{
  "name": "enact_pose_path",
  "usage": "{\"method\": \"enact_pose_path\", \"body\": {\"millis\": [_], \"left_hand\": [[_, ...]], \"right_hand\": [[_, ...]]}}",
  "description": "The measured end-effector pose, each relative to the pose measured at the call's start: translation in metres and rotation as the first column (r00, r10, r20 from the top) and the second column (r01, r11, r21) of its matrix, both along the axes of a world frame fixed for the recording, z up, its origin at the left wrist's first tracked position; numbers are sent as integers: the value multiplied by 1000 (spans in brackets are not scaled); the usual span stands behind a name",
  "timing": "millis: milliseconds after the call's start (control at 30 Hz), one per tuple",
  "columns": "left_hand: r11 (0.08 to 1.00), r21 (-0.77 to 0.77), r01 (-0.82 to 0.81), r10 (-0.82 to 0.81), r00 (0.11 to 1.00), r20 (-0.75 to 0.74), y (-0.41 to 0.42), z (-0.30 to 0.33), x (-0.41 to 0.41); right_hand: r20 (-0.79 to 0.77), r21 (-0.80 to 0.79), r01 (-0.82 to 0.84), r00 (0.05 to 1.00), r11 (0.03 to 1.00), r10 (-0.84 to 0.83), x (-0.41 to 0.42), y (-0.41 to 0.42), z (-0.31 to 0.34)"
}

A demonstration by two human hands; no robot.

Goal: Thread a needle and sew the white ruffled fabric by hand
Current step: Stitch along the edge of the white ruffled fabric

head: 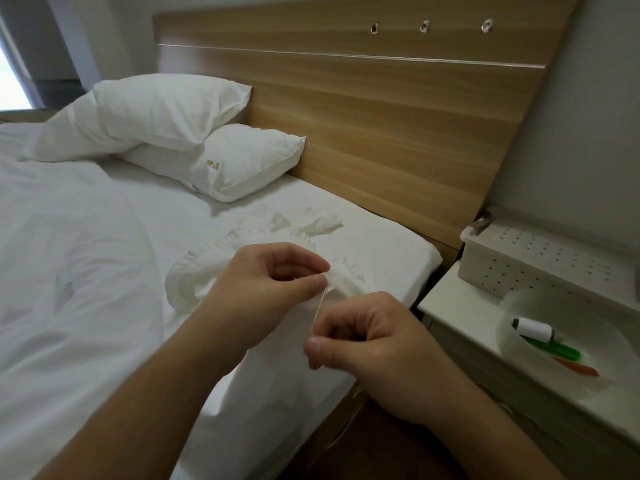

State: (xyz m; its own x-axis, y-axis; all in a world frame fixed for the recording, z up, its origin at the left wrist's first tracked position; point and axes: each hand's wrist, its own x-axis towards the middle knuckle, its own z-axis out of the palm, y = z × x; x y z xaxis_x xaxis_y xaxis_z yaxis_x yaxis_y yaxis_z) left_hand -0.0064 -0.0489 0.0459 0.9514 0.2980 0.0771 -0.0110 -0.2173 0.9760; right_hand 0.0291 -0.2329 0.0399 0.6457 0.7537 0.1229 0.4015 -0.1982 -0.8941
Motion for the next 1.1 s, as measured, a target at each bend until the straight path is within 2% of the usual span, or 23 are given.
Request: {"method": "enact_pose_path", "body": {"millis": [267, 567, 767, 800, 867, 933, 967, 1033, 1100], "left_hand": [[998, -13, -55, 55, 998, -6, -1, 0, 0], [997, -11, -73, 73, 997, -10, -1, 0, 0], [997, -20, -79, 79, 997, -11, 0, 1, 0], [997, -27, -76, 76, 997, -11, 0, 2, -1], [997, -37, -65, 65, 998, -11, 0, 2, -1], [998, -29, -59, 58, 998, -21, 0, 2, -1], [998, -23, -53, 53, 998, -27, -1, 2, -1], [1000, -9, -29, 29, 999, -32, -1, 4, -2], [1000, 10, 13, -13, 999, -31, -3, 5, -3]], "right_hand": [[-171, -107, -265, 954, 958, 245, -5, 0, 8], [-139, -198, -296, 952, 934, 272, -5, 2, 9], [14, -281, -164, 984, 945, 175, 11, -16, 17], [46, -250, -105, 992, 963, 120, 13, -20, 17], [97, -127, 103, 991, 987, -91, 20, -24, 12], [74, -2, 315, 946, 949, -314, 28, -25, 4], [51, 28, 370, 927, 929, -371, 30, -22, 2], [24, 49, 390, 920, 919, -392, 30, -17, -1], [-3, 78, 334, 942, 939, -335, 30, -13, -3]]}}
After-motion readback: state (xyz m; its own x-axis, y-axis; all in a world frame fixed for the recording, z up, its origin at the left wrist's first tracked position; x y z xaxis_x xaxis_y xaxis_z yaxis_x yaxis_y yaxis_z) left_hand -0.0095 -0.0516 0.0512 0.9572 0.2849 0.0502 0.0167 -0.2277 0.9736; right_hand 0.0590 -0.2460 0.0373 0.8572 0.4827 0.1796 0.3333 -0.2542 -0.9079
